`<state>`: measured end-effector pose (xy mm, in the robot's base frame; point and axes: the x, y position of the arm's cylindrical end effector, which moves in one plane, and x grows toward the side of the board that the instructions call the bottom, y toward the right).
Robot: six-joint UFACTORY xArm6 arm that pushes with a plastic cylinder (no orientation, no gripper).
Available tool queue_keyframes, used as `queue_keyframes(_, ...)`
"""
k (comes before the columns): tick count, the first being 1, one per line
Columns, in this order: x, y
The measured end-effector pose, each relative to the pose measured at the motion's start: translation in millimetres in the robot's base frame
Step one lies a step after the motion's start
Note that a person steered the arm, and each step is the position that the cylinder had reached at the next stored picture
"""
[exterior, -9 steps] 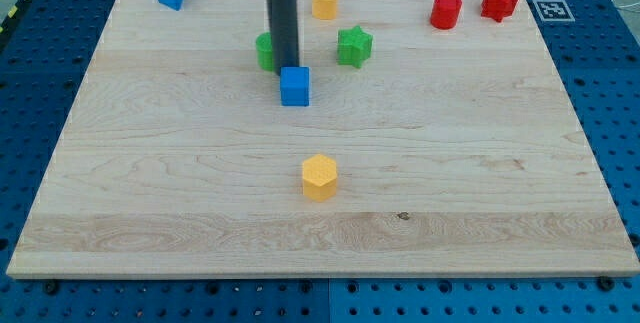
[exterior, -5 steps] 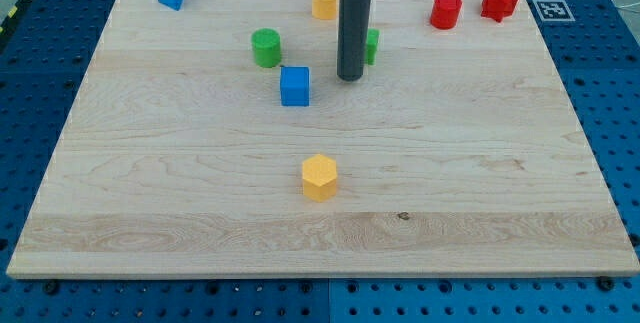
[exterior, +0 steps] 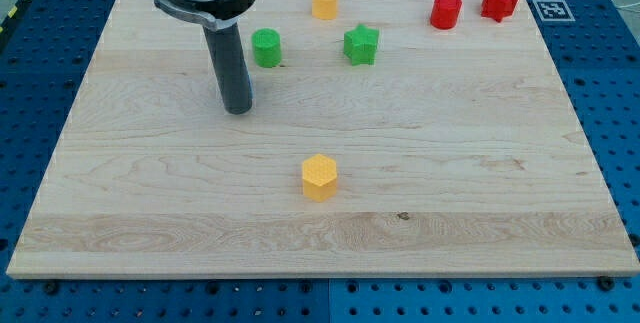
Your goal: Slide the blue cube to the center left
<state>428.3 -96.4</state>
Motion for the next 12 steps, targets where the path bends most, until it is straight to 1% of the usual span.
queue_keyframes(1, 0, 39)
queue_keyframes(2, 0, 54)
queue_keyframes(5, -21, 21)
queue_keyframes(6, -35, 26)
queue_keyframes(7, -41, 26)
queue_keyframes(8, -39, 20)
queue_keyframes(10, -13, -23)
queue_keyframes(11, -9, -43)
queue_keyframes(12, -16, -36)
